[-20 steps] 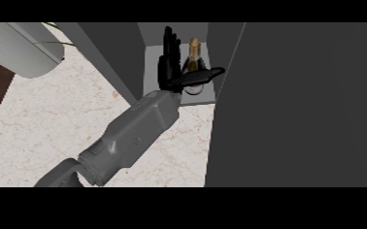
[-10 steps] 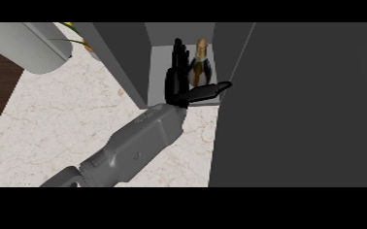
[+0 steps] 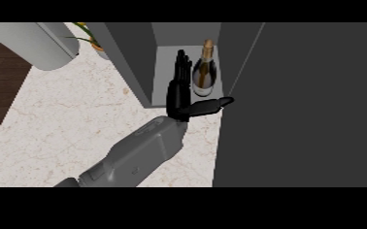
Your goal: Pick up the wine, place it into the cabinet and close the cabinet
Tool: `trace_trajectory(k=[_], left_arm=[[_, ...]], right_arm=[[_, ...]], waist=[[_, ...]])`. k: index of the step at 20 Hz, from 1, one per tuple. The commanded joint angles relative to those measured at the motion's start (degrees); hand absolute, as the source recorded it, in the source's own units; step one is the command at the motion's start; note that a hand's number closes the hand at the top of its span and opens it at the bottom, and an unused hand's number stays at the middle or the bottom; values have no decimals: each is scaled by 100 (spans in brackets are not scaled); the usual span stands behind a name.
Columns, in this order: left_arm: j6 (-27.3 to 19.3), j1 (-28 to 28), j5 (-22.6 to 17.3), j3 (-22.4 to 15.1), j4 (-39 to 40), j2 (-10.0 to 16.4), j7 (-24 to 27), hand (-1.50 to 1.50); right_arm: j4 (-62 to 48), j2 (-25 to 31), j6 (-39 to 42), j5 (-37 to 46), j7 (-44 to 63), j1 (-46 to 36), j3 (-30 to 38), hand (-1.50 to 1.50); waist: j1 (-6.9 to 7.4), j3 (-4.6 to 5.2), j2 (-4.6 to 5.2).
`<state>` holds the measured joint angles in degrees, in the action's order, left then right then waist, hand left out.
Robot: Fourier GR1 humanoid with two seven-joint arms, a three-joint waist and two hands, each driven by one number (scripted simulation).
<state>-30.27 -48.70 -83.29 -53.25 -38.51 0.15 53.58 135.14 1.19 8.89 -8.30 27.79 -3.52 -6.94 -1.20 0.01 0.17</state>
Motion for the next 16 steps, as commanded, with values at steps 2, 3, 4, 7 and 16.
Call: trace_trajectory(k=[2, 3, 4, 7, 16], left_arm=[[-338, 567, 459, 47, -1119, 383, -4, -150], [-249, 655, 700, 70, -986, 336, -67, -150], [-35, 1003, 807, 8, -1065, 423, 144, -150], [-253, 1118, 1093, 52, -1834, 708, -176, -150], [-232, 2002, 1914, -173, -3776, 1687, -689, -150]], right_arm=[[198, 28, 166, 117, -419, 715, -2, -150], [231, 135, 201, -86, -139, 519, 81, -150], [148, -24, -26, 222, -173, 301, -27, -150], [365, -100, -85, 338, -91, 509, -255, -150], [424, 131, -72, 108, 23, 227, 286, -150]], waist=[[151, -5, -54], [124, -3, -36], [141, -1, -34], [145, -1, -46], [171, -3, -50]])
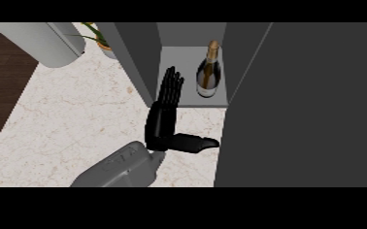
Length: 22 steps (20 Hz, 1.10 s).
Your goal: Pick up the wine, place it into the cabinet and close the cabinet
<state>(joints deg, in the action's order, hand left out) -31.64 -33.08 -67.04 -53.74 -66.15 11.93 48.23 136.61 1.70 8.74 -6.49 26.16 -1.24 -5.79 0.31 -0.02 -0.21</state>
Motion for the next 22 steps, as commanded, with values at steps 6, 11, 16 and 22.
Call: trace_trajectory(k=[6, 11, 16, 22], left_arm=[[381, 1169, 641, -91, -1835, 1230, -275, -150], [1102, 1417, 647, 223, -2461, 2236, -590, 150], [1149, 2120, 715, 377, -3230, 2595, -583, 150], [1689, 3031, 548, 852, -3960, 3707, -387, 150]], right_arm=[[3, 354, 454, -551, 274, -128, 9, 150], [355, 787, 1079, -881, 95, 109, 111, 150], [826, 785, 1202, -1263, 533, 393, -311, 150], [874, 440, 977, -1184, 917, 186, -1228, 150]], waist=[[47, 0, -7], [17, -2, -5], [-20, 1, -4], [76, 7, -14]])
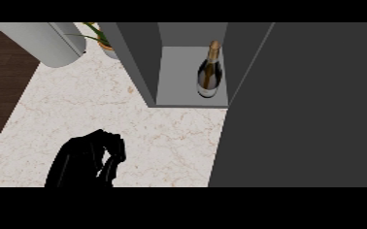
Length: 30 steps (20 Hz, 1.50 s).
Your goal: Pick up the wine, place it into the cabinet and close the cabinet
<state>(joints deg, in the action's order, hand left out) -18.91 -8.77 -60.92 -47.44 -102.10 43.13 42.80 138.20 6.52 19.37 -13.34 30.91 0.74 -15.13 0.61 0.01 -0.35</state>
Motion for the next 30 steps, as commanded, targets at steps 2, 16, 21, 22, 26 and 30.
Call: trace_trajectory(k=[2, 16, 21, 22, 26, 30], left_arm=[[470, 859, -155, 405, -412, 762, 156, 150], [1962, 2178, -1161, 1984, -54, 1818, 664, -150], [2402, 2727, -1242, 2264, -144, 2292, 772, -150], [2476, 2623, -1185, 2330, 163, 2190, 861, -150], [2847, 2850, -1210, 2481, 146, 2376, 938, -150], [3363, 3090, -1285, 2757, 348, 2618, 1055, -150]], right_arm=[[637, -194, -73, -245, 360, 60, -773, 150], [-411, -645, -1986, 1290, 1088, -1438, -3980, 150], [-901, -633, -3209, 1522, 847, -2314, -4075, 150], [-980, -628, -3332, 1621, 893, -2436, -4225, 150], [-1262, -614, -4029, 1732, 514, -2895, -3813, 150], [-1488, -605, -4471, 1671, 433, -3320, -3532, 150]], waist=[[26, 3, 1], [90, 25, -25], [244, 23, -41], [195, 35, -42], [276, 25, -22], [381, 27, -7]])
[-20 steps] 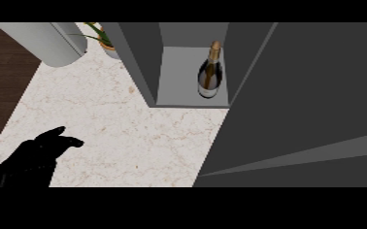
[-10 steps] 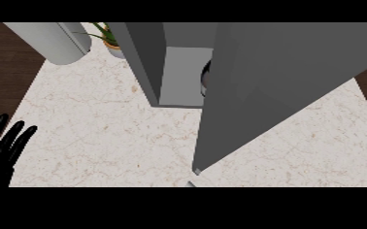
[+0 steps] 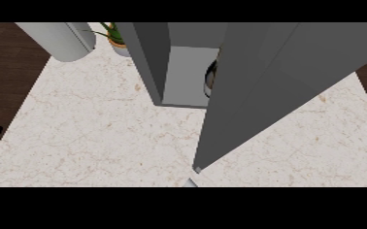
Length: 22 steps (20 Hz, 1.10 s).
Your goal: Pick up the wine, place it into the cabinet and close the cabinet
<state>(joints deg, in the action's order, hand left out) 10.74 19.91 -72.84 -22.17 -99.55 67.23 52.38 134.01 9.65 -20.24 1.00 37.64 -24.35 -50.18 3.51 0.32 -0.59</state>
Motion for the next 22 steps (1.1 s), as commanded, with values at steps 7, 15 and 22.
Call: trace_trajectory(k=[7, 15, 22], left_arm=[[1022, 390, -49, 523, 642, 172, 147, -150], [1306, 608, -135, 982, 891, 132, -131, -150], [1800, 632, -249, 1462, 1280, 192, -366, -150]], right_arm=[[-2277, -941, -1022, -210, -133, -2248, 944, 150], [-4297, -961, -164, -1590, -821, -3776, 2260, 150], [-5450, -964, 1476, -2812, -1175, -3981, 2540, 150]], waist=[[76, -6, 59], [-26, -25, 85], [-39, -20, 122]])
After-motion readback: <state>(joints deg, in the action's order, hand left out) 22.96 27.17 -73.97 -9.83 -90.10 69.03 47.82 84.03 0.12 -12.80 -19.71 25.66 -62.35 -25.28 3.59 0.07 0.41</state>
